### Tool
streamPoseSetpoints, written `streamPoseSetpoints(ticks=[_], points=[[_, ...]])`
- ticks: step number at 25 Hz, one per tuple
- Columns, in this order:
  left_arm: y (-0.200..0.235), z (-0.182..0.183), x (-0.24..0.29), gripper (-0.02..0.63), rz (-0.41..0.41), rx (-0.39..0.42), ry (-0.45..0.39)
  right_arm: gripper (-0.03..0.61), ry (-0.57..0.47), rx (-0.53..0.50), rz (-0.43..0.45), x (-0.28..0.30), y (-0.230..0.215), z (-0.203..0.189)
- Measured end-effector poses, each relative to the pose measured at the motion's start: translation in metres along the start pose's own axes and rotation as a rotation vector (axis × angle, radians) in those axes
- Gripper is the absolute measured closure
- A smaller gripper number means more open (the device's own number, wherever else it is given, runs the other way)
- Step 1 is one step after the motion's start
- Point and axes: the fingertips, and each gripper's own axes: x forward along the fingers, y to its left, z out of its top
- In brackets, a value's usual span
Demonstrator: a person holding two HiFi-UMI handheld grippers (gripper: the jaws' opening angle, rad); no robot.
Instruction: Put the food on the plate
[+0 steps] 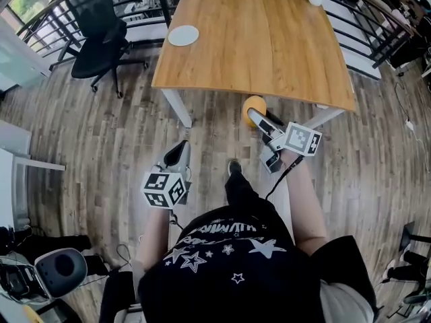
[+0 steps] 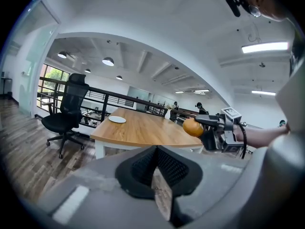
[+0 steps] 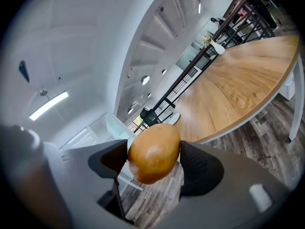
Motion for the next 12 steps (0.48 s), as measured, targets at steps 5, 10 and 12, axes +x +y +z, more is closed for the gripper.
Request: streamPoseSetpoints(ticks=[5,10,12], points=[[0.017,0.028,0.045,0.612,0.008,0.001,-0.002,0.229,0.014,0.001,0.006,0.038,-0.021,0.039],[0.024,0.049,0.085,0.612,0.022,-0.003,0.001,0.229,0.039,-0.007,0.015,0.064,-0.04,0.07],[0.025,0.058,0.099,0.612,0.025,0.0,0.0,0.229,0.044,-0.014,0.017,0.071,-0.046,0.083]])
